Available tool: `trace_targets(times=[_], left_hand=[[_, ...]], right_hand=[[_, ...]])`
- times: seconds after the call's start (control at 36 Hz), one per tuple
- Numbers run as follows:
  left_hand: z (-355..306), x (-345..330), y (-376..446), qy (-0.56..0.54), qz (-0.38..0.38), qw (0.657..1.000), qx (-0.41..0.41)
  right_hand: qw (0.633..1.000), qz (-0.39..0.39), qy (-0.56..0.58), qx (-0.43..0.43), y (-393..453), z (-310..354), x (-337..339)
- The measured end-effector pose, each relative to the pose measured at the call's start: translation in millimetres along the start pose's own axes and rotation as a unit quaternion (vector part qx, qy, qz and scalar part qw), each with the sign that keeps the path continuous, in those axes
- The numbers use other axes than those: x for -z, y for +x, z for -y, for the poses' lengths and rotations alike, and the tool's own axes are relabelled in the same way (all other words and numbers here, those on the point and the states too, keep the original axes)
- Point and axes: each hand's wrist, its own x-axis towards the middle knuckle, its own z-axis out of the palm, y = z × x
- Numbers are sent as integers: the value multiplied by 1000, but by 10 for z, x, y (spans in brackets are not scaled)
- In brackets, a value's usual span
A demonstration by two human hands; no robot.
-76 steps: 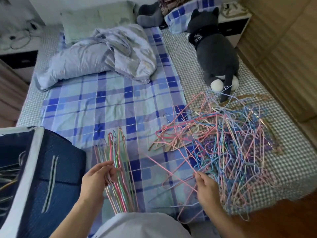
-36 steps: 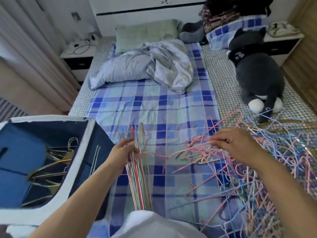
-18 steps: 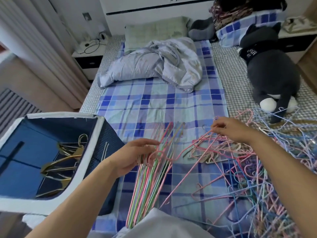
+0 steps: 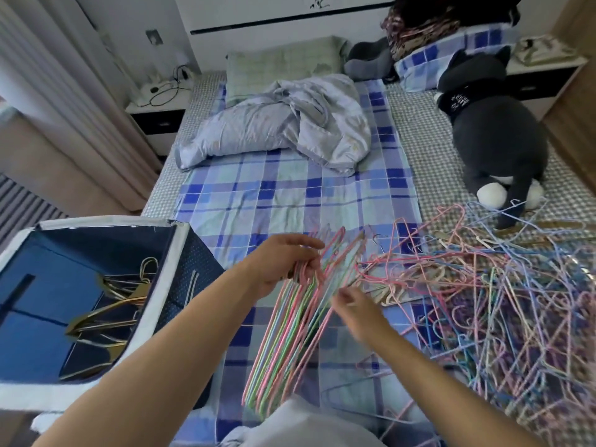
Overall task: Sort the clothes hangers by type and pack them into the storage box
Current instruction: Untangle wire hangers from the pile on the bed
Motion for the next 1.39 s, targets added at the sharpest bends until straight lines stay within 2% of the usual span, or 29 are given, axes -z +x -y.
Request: trace_targets(times=[0.03,0.08,0.17,0.31,0.39,0.44,0.5,0.53,0.58,0.64,0.69,0.72,0.83,0.89,1.03,1.17,1.25,1.33,1.39], left_hand=[[-56,4,-2,-3,-4,1000,-10],[-173,27,-22,-20,-9,999,-28],[-336,104,-124,-71,2,996,-56],[-585,269,-450,-141,8,983,-115],[-663,442,-649,-195,14,971,-140],[-687,566,-807,-234,21,960,-153],[-692,690,-969,-259,30,951,-168],[-713,694,-1025,-268,36,947,-174],[-686,824,-1157,-268,43,945,-184],[-622,1039,-1285,-276,52,942,-183],[-523,1354,-1387,-302,59,934,-183],[-406,1702,-1484,-316,50,928,-190],[-307,1988,-1657,-378,41,906,-188],[-159,2386,-1818,-392,34,897,-203],[175,3303,-2167,-442,-10,864,-241],[575,4080,-2431,-502,-71,824,-253],[822,4408,-2474,-482,-92,840,-232],[1102,4602,-2499,-382,-117,902,-163],[1307,4643,-2512,-317,-186,925,-97]], right_hand=[[999,49,20,-8,-74,45,-113],[993,98,62,-12,-195,166,-278],[988,91,124,3,-234,323,-384],[995,59,47,62,-232,640,-266],[988,91,75,98,-329,1004,-256],[964,174,176,100,-389,1243,-303],[913,280,285,79,-456,1429,-376],[889,324,317,70,-474,1462,-380],[864,377,328,71,-524,1547,-524],[850,402,330,83,-574,1634,-763],[854,395,329,82,-630,1768,-1038],[865,386,311,77,-626,1941,-1345],[912,320,248,67,-636,2163,-1525],[926,310,198,78,-619,2393,-1855],[915,371,117,108,-515,2977,-2570],[898,425,68,90,-362,3384,-3352],[895,440,42,66,-304,3423,-3708],[893,447,37,32,-257,3358,-3938],[890,454,48,9,-235,3312,-4044]])
